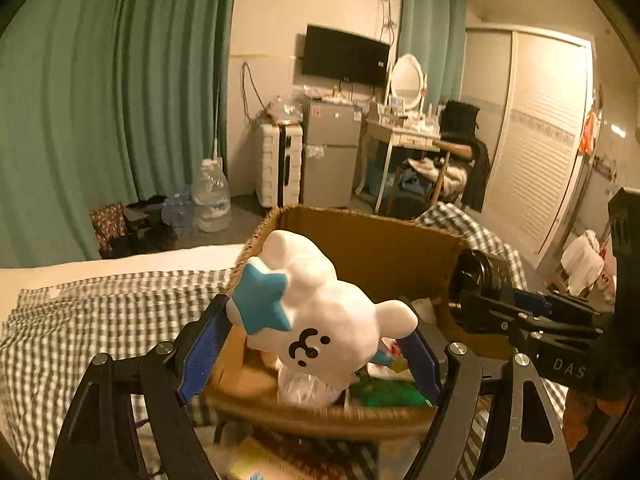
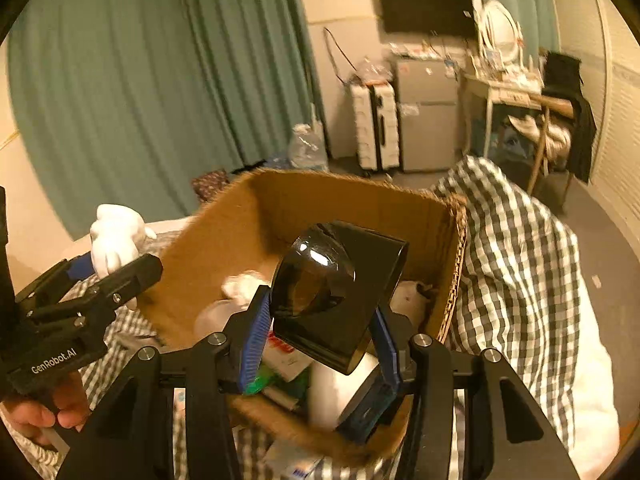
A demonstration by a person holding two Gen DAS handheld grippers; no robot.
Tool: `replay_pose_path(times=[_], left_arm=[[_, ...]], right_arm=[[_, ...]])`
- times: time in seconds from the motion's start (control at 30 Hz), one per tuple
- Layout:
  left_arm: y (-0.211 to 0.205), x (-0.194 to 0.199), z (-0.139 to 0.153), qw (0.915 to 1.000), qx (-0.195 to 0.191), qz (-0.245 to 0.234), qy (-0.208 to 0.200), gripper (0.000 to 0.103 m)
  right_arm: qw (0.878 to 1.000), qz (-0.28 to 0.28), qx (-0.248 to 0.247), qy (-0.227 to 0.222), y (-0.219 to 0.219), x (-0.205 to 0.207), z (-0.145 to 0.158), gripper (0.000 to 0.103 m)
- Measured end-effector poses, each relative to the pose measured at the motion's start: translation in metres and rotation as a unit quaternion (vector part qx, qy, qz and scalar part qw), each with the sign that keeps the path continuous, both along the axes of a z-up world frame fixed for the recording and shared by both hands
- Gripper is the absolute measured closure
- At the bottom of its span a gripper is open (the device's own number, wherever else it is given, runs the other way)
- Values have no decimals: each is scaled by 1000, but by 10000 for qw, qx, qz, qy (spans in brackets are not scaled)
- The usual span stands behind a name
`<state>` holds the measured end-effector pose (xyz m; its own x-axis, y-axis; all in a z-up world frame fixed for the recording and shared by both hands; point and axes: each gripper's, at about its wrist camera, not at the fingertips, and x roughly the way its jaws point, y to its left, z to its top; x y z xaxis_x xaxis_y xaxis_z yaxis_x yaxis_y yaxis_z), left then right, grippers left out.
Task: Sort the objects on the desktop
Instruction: 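Lift the bear toy and black cup and carry them over the box, then open both tools to drop the bear toy and black cup into the box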
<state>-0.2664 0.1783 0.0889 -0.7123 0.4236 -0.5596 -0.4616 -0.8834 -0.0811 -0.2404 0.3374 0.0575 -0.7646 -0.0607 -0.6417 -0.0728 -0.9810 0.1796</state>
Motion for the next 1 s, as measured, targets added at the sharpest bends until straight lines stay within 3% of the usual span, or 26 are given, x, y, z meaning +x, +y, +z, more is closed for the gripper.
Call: replay_pose_path(times=[0.13, 0.17, 0.2, 0.23, 0.3, 0.53, 0.8, 1.0], left_arm=[[24, -28, -23, 9995, -167, -181, -182, 20], [27, -30, -28, 9994, -215, -189, -219, 19], [32, -33, -31, 9990, -324, -147, -252, 12], [35, -33, -36, 9985, -488, -29, -261, 7], [40, -29, -39, 9970, -732, 116, -242, 4], [15, 16, -18, 9967, -808, -59, -9, 4], [-58, 63, 28, 9991, -358, 218, 97, 0], [-118, 101, 21, 9974, -191, 685, 117, 0]], right_arm=[[9995, -183, -117, -236, 15, -20, -20, 51], [9993, -220, -135, -262, 17, -21, -22, 44], [9992, -273, -147, -258, 18, -19, -23, 24], [9992, -334, -161, -175, 19, -17, -22, 19], [9991, -387, -165, -84, 21, -10, -19, 19], [9989, -428, -168, 55, 14, 23, 3, 19], [9997, 99, 163, 148, -39, 73, 29, 19], [9985, 526, 67, 141, -88, 93, 20, 19]])
